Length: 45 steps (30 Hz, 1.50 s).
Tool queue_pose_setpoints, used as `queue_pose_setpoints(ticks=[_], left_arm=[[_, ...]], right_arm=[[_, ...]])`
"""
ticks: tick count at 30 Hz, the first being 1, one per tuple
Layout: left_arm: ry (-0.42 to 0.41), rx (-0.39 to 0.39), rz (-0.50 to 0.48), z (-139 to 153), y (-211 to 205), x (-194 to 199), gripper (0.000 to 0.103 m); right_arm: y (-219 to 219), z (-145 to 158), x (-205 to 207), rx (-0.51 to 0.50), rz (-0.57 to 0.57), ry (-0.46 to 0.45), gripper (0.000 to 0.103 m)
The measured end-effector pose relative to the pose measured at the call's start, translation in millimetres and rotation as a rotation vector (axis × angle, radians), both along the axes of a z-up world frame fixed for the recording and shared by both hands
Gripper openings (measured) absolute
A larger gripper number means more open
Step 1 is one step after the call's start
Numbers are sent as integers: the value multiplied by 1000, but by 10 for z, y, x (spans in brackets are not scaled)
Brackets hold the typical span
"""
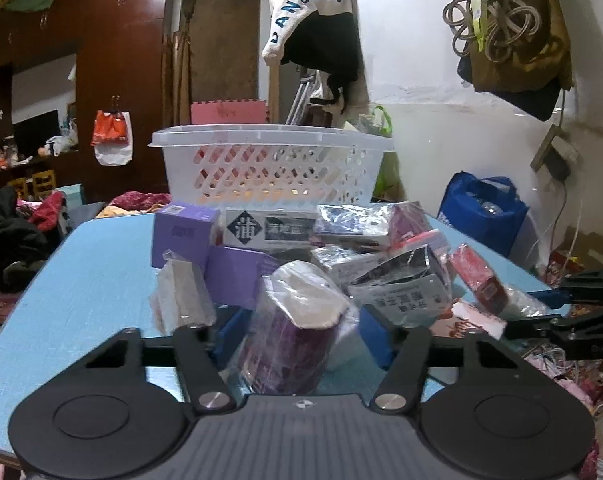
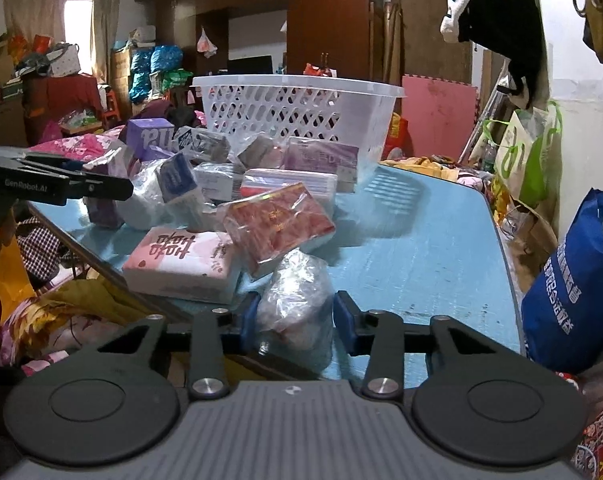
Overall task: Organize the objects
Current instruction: 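Grasp the foil-wrapped pack with the right tool while the left tool grasps a clear bag, then carry both held packs over the white basket and open both tools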
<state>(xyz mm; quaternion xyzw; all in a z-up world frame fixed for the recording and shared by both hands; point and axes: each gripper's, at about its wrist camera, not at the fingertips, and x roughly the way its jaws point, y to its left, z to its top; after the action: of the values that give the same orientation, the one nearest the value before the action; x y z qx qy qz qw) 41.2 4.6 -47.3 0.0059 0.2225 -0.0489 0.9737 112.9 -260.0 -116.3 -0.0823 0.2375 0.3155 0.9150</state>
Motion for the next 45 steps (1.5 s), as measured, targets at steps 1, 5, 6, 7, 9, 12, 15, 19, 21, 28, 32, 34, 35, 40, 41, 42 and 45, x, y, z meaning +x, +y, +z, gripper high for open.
queue_pose_setpoints(ticks=[1, 5, 6, 7, 9, 12, 15, 19, 21, 28, 32, 34, 35, 40, 41, 42, 45], left_arm=[[-3, 7, 2, 4, -10, -4, 58], [-20, 16, 13, 8, -13, -15, 54], [-21, 13, 12, 7, -8, -9, 53], [-22, 11, 11, 12, 0, -10, 52], [-25, 7, 12, 27, 18, -13, 52], [-35, -7, 15, 74, 66, -30, 52], [-49, -26, 21, 125, 118, -45, 51], [-63, -54, 33, 187, 199, -50, 51], [-66, -64, 36, 209, 224, -52, 51], [-96, -101, 30, 333, 277, -47, 51], [-126, -121, 18, 501, 285, 25, 51], [-141, -138, 12, 639, 283, 128, 51], [-152, -144, 6, 724, 280, 193, 51], [-181, -211, 16, 1226, 313, 824, 51], [-179, -223, 28, 1290, 325, 964, 51], [-176, -240, 48, 1353, 350, 1142, 51], [-127, -315, 118, 1421, 475, 1680, 51]], right_arm=[[-5, 2, 0, 0, -2, 1, 44], [-25, 6, 1, -1, -15, 2, 43], [-35, 10, 0, -3, -19, 1, 43], [-38, 10, 4, -3, -22, 0, 43], [-64, 22, 5, 2, -30, -2, 43], [-98, 49, 5, 12, -40, -7, 43], [-131, 67, 10, 18, -51, -11, 43], [-191, 85, 55, 17, -74, -6, 43], [-227, 84, 80, 19, -90, -5, 43], [-271, 174, 100, 50, -116, -24, 43], [-237, 427, 150, 83, -104, -80, 43], [-113, 617, 238, 87, -76, -115, 43], [-41, 725, 306, 92, -64, -131, 43], [457, 1227, 854, 128, 10, -179, 43], [573, 1293, 996, 113, 18, -189, 43], [704, 1351, 1165, 91, 14, -197, 43], [962, 1418, 1588, 51, -21, -183, 43]])
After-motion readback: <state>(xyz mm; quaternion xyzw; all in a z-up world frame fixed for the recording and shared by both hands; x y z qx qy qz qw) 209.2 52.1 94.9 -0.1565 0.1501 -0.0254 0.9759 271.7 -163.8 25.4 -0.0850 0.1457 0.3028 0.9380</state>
